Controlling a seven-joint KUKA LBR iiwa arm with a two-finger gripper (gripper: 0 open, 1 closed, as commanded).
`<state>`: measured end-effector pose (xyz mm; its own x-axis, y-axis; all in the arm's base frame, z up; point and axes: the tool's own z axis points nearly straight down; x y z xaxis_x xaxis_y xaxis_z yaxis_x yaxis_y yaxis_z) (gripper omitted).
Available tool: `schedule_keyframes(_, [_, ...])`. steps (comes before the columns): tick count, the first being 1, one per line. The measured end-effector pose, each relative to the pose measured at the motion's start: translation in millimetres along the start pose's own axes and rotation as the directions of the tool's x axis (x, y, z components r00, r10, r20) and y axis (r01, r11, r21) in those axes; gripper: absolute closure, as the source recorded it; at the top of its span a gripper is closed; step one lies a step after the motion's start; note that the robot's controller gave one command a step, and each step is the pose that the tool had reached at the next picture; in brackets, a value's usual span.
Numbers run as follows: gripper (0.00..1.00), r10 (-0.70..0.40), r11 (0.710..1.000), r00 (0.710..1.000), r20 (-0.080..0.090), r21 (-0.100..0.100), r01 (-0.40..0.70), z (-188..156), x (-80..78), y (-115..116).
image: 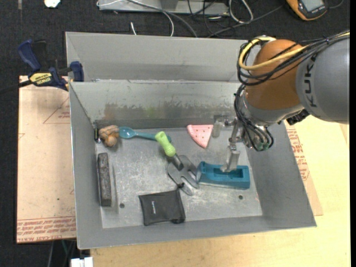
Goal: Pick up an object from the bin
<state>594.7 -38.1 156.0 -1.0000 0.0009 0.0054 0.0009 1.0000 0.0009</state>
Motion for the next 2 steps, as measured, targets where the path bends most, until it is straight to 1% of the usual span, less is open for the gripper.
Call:
schedule_keyframes(1, [0.0, -0.001, 1.0, 1.0, 0.007, 0.0, 0.001, -4.0, -1.9, 0.0])
schedule_keyframes(2, [0.0, 0.004, 1.0, 1.0, 0.008, 0.0, -0.004, 31.5, 19.5, -67.0])
